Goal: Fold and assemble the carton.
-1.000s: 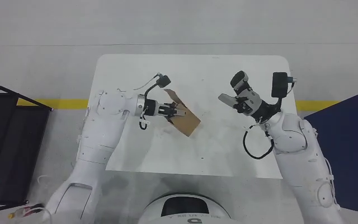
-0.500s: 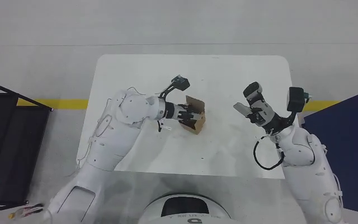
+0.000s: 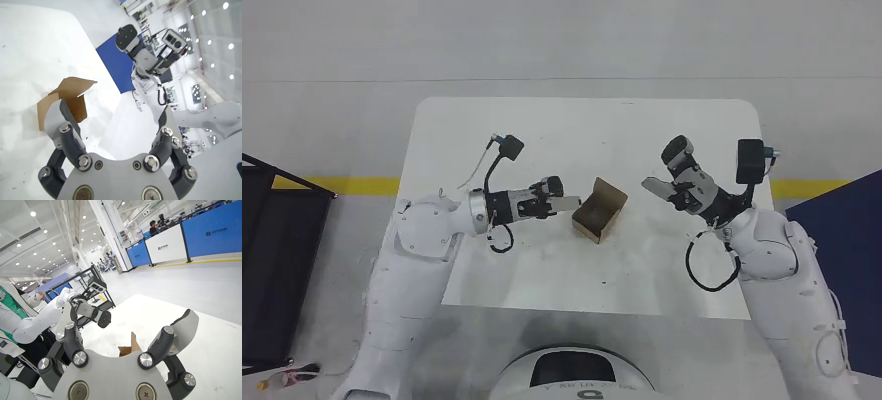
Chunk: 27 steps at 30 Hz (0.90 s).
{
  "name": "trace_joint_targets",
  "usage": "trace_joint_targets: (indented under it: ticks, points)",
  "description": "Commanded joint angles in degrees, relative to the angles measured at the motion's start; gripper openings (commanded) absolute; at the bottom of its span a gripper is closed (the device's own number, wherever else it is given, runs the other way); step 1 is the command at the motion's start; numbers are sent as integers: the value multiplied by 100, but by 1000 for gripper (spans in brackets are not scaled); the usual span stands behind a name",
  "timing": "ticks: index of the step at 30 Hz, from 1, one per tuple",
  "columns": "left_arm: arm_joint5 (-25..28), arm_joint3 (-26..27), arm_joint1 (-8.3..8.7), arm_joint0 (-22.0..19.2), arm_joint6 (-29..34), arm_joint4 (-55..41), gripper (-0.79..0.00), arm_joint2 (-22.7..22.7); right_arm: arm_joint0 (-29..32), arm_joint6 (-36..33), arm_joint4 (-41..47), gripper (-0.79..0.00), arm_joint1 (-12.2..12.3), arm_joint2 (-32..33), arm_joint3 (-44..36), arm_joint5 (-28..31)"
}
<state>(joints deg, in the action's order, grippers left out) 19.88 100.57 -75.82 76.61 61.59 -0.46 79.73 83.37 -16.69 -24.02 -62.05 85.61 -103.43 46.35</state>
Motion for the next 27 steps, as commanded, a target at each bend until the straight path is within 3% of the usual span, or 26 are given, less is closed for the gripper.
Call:
trace_joint_targets:
  ticks: [1,6,10,13,18,27]
  points:
    - [387,-211,26,260,-70,-689,0,232,-119,-78,-3,0,0,-57,10,-43]
    - [1316,-883,73,620,-148,-1834,0,567,-363,-252,-2,0,-1,-182,41,-194]
    - [1630,-1085,124,671,-302,-1102,0,638,-363,-252,-2,0,-1,-182,41,-194]
    - [1432,-1134,128,627,-306,-870,0,389,-363,-252,-2,0,-1,-182,41,-194]
    - [798,-1135,177,172,-454,1362,0,14,-363,-252,-2,0,-1,-182,41,-194]
    - [316,-1263,160,-385,-604,2643,0,-812,-363,-252,-2,0,-1,-182,41,-194]
